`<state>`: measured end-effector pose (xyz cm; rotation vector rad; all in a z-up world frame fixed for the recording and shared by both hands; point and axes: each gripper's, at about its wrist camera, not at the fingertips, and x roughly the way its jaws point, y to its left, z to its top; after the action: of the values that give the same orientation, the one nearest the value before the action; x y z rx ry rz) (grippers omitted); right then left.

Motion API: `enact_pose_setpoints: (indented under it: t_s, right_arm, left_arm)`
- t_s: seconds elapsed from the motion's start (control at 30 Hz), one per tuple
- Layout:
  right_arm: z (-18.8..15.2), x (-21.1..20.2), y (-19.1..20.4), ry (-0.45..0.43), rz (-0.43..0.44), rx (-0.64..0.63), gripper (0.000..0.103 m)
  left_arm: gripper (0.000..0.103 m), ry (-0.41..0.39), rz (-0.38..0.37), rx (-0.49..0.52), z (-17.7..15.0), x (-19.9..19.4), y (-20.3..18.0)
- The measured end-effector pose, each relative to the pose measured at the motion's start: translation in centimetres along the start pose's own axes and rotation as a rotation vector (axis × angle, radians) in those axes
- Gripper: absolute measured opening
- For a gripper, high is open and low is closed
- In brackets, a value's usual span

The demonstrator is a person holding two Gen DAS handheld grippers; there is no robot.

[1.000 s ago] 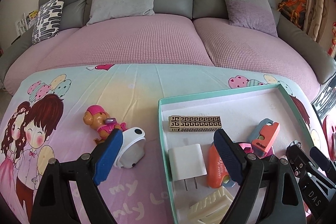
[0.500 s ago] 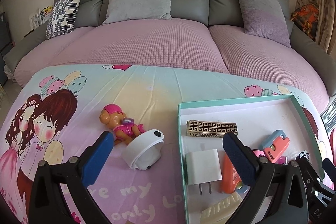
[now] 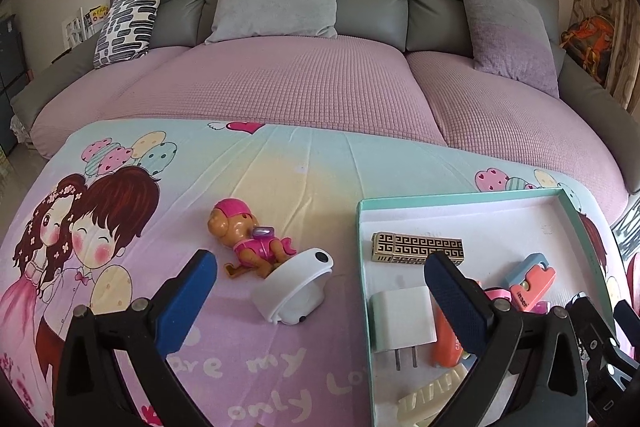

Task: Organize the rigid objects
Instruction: 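Withdraw both open tools from the tray toward the toy dog and white ring, then move the left tool to the pink-helmeted toy dog while the right tool approaches the white ring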

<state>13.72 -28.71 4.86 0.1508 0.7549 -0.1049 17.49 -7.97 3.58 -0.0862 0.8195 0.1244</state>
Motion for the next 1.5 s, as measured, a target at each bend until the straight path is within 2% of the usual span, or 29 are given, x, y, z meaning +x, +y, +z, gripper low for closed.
enact_pose_setpoints:
  t_s: [0.17,0.43,0.57,0.73,1.03,1.2,1.5]
  right_arm:
    - [0.2,-0.7,2.4,-0.028,0.048,-0.036,0.103]
    - [-0.3,-0.7,7.3,-0.024,0.108,-0.127,0.103]
    - [-0.8,-0.5,9.5,-0.014,0.168,-0.142,0.103]
    - [-1.4,-0.1,11.8,-0.006,0.185,-0.184,0.103]
    - [-2.4,0.7,14.5,0.0,0.201,-0.234,0.103]
    - [-2.7,0.9,15.2,-0.004,0.177,-0.26,0.103]
    - [-2.9,1.1,15.5,-0.004,0.146,-0.28,0.103]
  left_arm:
    - [0.103,-0.006,0.051,-0.037,0.3,-0.6,2.7]
    - [0.103,0.002,0.167,-0.105,0.4,-1.2,8.2]
    - [0.103,0.011,0.204,-0.149,0.0,-1.5,11.1]
    - [0.103,0.022,0.229,-0.207,-0.8,-2.2,14.8]
    - [0.103,0.037,0.187,-0.276,-1.7,-1.6,18.4]
    - [0.103,0.069,0.134,-0.27,-1.9,-0.2,18.1]
    - [0.103,0.114,0.103,-0.262,-2.1,1.6,17.5]
